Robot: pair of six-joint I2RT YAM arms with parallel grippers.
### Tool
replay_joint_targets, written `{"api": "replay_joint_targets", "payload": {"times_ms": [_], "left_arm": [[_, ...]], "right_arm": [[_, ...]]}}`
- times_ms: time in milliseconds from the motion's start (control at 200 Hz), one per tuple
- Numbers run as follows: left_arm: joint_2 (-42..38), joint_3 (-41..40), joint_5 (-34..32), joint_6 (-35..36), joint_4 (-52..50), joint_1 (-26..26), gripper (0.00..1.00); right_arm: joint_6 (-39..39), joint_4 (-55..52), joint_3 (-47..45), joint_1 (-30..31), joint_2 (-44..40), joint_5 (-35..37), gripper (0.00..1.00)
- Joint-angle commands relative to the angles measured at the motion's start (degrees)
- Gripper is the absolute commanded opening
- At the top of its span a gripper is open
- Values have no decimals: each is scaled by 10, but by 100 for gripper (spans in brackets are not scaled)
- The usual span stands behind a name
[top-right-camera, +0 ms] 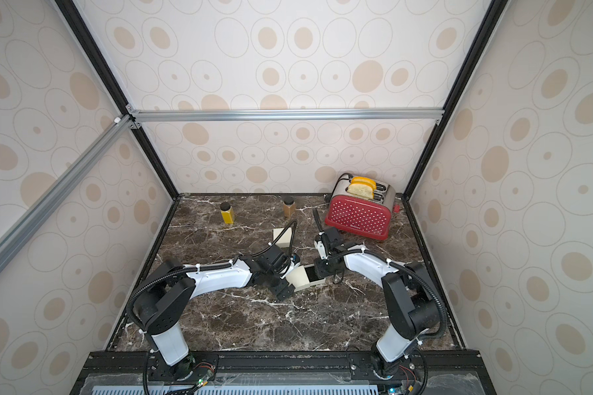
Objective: Place the earrings into the drawer-style jewelry box
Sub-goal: Open the drawer in the jewelry box, then adjust the jewelry box at the center of the board.
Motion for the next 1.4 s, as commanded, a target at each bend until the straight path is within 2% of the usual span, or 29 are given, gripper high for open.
{"api": "replay_joint_targets", "payload": {"times_ms": [0, 376, 491, 611, 771, 836, 1046, 1192, 1392], "left_arm": [[8, 26, -56, 20, -5, -3, 99], [19, 30, -104, 19, -3, 1, 99], [1, 21, -105, 18, -1, 5, 99], [-25, 28, -60, 5, -16, 5, 99], [-59, 30, 66, -51, -10, 1, 99], [-78, 17, 98, -73, 2, 0, 99], [-124, -17, 88, -102, 21, 4, 99], [-93, 2, 84, -134, 8, 21, 99], [-57, 15, 132, -167, 4, 43, 99]], "right_arm": [[2, -2, -4, 1, -3, -4, 47], [0, -11, -5, 0, -6, 2, 48], [-2, -26, -7, 0, -24, 6, 48], [-2, -34, -4, 1, -47, 11, 49], [11, -36, -5, 1, -58, 6, 49], [20, -34, -15, 0, -65, 5, 49], [34, 1, -68, -10, -84, -43, 55], [46, 26, -77, -13, -55, -96, 58], [53, 42, -81, -14, -44, -106, 59]]}}
